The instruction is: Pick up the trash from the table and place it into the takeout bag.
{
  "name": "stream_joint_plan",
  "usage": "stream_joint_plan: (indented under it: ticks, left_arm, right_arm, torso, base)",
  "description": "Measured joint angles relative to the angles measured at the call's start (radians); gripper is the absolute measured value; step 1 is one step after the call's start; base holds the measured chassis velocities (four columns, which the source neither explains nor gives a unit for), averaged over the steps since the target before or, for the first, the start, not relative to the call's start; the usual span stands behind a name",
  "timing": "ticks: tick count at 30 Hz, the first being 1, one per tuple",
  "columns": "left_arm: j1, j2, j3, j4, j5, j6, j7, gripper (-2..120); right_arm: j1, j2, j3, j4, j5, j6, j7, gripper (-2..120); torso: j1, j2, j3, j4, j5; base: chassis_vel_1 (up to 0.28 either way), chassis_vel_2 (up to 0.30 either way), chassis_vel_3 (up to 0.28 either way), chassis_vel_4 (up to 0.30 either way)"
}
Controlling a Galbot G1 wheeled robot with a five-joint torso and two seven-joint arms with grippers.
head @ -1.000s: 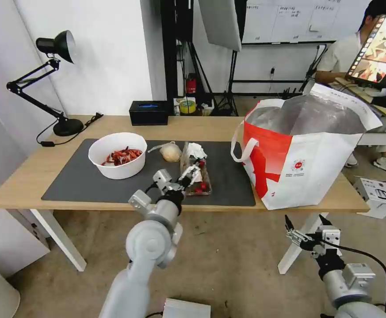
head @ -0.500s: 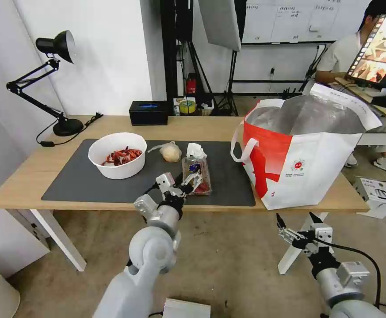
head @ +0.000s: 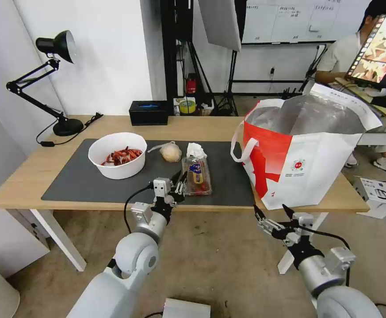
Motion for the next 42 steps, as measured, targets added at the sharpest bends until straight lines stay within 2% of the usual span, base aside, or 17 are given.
stream_joint_plan:
  ticks: [8, 16, 20, 33, 42]
  left_arm:
    - [0.001, 0.007, 0.005, 0.015, 0.025, -0.018, 0.022, 0]
    - [-0.011, 0.023, 0.016, 0.025, 0.027, -0.028, 0.034, 0]
    - [-0.013, 0.039, 0.019, 0.037, 0.042, -0.040, 0.046, 0]
    - [-0.033, 0.049, 0.034, 0.067, 0.073, -0.058, 0.061, 0]
    - [-0.056, 0.026, 0.054, 0.115, 0.121, -0.069, 0.076, 0]
  right_arm:
    - [0.134, -0.019, -0.074, -0.040, 0.152, -0.046, 0.046, 100]
    - [0.208, -0.011, -0.118, -0.067, 0.295, -0.084, 0.086, 100]
    - [0.299, 0.010, -0.161, -0.123, 0.395, -0.112, 0.123, 100]
    - [0.519, 0.046, -0.258, -0.302, 0.478, -0.129, 0.150, 100]
    - [0.645, 0.095, -0.321, -0.420, 0.490, -0.133, 0.163, 100]
  torso:
    - [0.000, 0.000, 0.000, 0.0002, 0.0002]
    - [0.000, 0.000, 0.000, -0.0001, 0.0001]
    - [0.000, 0.000, 0.000, 0.0000, 0.0000]
    - [0.000, 0.000, 0.000, 0.0000, 0.0001]
    - [0.000, 0.000, 0.000, 0.0000, 0.0001]
  base:
    - [0.000, 0.000, 0.000, 0.000]
    - [0.000, 0.000, 0.000, 0.000]
    - [0.000, 0.000, 0.000, 0.000]
    - [0.000, 0.000, 0.000, 0.000]
    - [0.000, 0.000, 0.000, 0.000]
